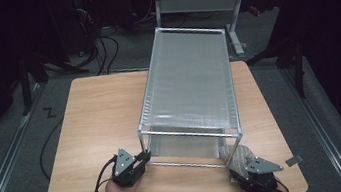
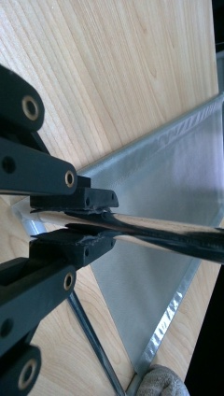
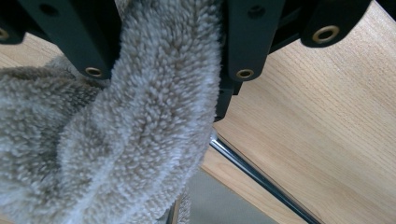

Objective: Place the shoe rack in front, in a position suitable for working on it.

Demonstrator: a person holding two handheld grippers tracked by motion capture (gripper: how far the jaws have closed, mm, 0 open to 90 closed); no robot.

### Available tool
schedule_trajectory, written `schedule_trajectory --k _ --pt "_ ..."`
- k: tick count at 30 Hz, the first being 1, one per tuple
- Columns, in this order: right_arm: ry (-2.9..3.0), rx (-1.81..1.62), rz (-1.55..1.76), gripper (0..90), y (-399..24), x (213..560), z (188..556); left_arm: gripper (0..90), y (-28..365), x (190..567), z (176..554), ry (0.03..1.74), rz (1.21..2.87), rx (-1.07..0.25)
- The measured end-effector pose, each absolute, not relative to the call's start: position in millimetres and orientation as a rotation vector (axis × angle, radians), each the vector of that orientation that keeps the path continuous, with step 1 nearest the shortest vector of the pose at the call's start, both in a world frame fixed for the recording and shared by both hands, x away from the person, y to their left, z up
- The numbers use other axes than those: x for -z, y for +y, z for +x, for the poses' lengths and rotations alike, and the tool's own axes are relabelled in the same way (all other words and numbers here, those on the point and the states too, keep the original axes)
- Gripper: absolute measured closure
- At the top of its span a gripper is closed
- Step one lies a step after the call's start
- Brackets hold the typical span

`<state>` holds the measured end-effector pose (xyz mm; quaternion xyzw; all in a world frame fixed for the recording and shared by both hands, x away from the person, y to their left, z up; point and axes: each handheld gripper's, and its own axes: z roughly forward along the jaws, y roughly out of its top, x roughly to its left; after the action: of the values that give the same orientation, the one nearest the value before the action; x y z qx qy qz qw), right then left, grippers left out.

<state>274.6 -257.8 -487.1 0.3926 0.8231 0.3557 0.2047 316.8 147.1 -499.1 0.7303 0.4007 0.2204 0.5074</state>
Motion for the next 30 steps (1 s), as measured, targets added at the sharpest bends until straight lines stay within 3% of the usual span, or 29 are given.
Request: schedule_trajectory --k 9,17,24,30 --pt "2.308 -1.002 1.082 66.2 -256.6 487.6 275.0 79.8 150.9 498.3 319.8 0.97 1.774 -0.562" --pt "2.399 -1.025 0.977 66.2 -236.9 488.4 275.9 78.4 176.7 497.5 325.0 1.105 1.719 -0.605" --pt "2.466 -1.05 0.883 65.8 -204.9 488.6 285.4 62.2 198.2 497.0 307.4 1.212 1.667 -0.678" --pt "2.529 -1.07 0.8 65.7 -178.7 488.9 294.2 59.0 220.6 498.3 289.4 1.291 1.614 -0.684"
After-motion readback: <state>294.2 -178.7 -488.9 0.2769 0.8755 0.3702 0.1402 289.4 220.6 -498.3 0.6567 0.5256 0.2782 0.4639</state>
